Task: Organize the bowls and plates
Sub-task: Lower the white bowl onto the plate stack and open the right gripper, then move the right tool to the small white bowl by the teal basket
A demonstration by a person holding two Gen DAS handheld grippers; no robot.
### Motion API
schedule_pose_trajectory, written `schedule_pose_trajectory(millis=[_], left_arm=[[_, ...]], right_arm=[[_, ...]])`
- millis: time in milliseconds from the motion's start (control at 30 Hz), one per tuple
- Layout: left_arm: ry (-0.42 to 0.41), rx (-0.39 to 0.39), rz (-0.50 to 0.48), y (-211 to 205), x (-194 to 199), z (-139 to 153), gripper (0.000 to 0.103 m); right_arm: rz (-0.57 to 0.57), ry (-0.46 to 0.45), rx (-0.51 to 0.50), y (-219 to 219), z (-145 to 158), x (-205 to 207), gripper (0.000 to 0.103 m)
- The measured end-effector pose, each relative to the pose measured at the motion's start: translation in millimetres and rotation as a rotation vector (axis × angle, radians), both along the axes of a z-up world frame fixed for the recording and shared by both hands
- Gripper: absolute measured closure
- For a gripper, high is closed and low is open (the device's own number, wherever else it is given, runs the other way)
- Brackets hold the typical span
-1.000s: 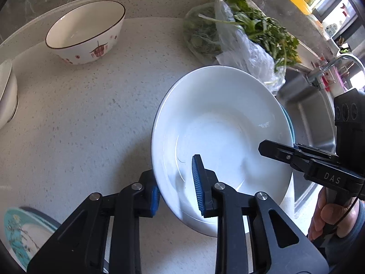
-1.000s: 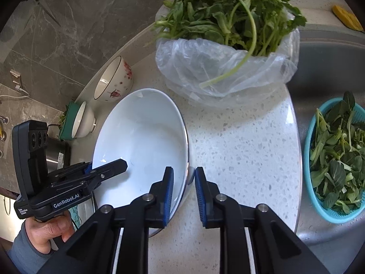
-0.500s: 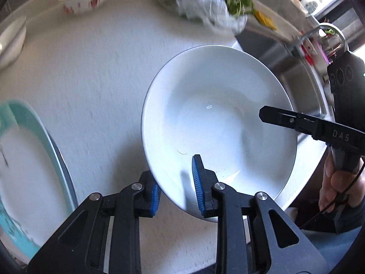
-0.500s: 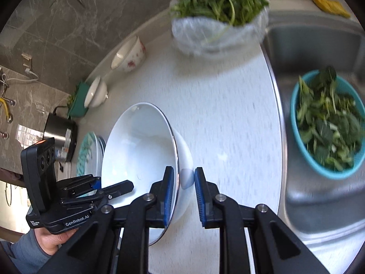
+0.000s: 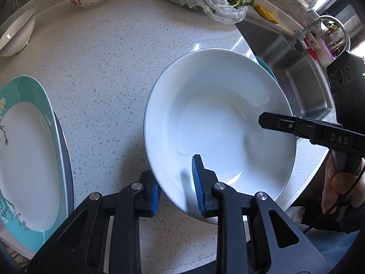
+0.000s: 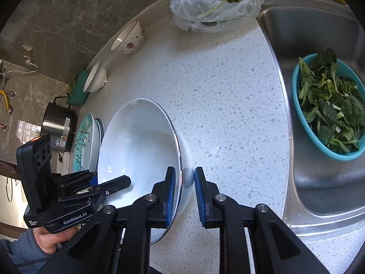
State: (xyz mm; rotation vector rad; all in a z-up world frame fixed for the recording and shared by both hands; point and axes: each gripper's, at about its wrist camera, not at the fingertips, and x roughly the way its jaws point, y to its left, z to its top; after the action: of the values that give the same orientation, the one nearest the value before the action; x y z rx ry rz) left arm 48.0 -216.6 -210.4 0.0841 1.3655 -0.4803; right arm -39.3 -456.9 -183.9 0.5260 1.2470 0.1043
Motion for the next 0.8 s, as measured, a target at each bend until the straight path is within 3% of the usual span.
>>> schedule_pose_trajectory(millis=[133,200,233,267,300,367,567,700,800], left_arm=[[-0.004,0.002,0.005,-1.2,4.0,0.5,0.078],[-0.013,0.007,0.007,0.7,2.8,4.8,0.069],[-0.02,0.007,0.005,1.7,1.2,9.3,0.052],[-0.031,0.003,0.002,3.9,-1.3,14.6,0.037],[-0.046,0.004,-0.003,4.0,-3.6,19.7,0.034],[-0.058,0.009,-0.016,4.2,-7.1,29.1,0.033],[-0.097,-0.024,-0.032,16.4,-16.2,78.7,0.03],[-0.111,-0.114,0.071,68.3,6.0,120.6,0.027],[-0.224,-0.043,0.163,129.9,40.5,156.5,0.017]], right_arm=[[-0.005,0.006,0.017,2.1,-4.1,-4.4,0.079],[-0.004,-0.004,0.022,2.1,-0.6,-5.9,0.074],[-0.005,-0.008,0.024,2.1,1.7,-7.2,0.071],[-0.003,-0.016,0.026,0.6,6.2,-8.5,0.059],[-0.003,-0.022,0.02,-0.5,9.5,-9.7,0.047],[-0.009,-0.039,-0.002,-6.3,19.8,-12.3,0.043],[-0.032,-0.091,-0.06,-22.3,60.3,-6.5,0.043],[0.016,-0.166,-0.047,-0.3,89.9,19.5,0.038],[0.108,-0.211,-0.04,44.1,105.6,56.1,0.033]])
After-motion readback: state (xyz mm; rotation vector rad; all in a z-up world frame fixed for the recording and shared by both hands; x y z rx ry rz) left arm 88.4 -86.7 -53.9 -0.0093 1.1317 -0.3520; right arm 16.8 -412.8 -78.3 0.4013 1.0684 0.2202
